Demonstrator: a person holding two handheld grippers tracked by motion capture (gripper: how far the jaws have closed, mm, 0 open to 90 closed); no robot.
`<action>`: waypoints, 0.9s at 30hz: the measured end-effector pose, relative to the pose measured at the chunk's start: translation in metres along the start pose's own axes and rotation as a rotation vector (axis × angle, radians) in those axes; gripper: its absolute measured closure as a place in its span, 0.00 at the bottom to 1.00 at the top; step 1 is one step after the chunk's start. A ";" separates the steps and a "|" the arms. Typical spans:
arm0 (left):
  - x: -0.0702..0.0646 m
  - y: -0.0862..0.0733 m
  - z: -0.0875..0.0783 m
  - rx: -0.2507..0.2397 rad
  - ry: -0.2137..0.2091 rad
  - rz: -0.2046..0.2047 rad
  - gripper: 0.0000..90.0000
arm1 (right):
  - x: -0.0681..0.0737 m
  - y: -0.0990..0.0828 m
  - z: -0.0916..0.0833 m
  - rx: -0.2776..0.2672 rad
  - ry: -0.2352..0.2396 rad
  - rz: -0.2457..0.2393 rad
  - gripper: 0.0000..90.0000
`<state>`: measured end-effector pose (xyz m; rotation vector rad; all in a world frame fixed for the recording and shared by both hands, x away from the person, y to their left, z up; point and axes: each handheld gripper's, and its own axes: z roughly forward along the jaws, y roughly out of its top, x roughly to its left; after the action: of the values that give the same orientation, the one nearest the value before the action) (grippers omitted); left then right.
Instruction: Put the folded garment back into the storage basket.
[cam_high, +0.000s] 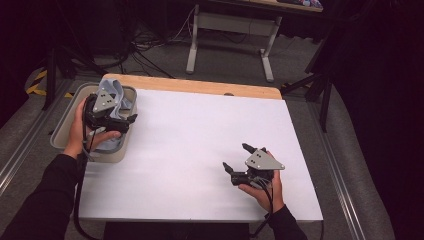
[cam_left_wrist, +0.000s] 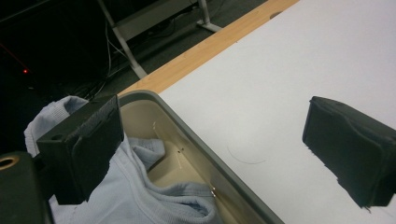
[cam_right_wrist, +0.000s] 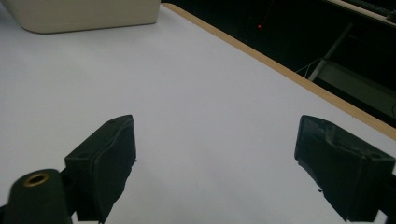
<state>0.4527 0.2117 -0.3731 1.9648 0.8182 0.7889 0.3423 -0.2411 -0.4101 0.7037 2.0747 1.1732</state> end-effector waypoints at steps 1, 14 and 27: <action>0.000 0.000 0.000 -0.005 -0.003 -0.004 0.06 | 0.000 0.000 0.000 0.000 0.001 -0.001 0.14; -0.007 -0.002 -0.006 -0.043 -0.028 -0.013 0.06 | 0.000 0.000 0.000 0.002 -0.004 -0.002 0.15; -0.014 -0.003 -0.008 -0.086 -0.056 -0.013 0.06 | 0.001 0.000 0.002 0.002 -0.002 -0.001 0.15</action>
<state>0.4371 0.2058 -0.3756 1.8953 0.7514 0.7453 0.3429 -0.2395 -0.4113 0.7047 2.0742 1.1699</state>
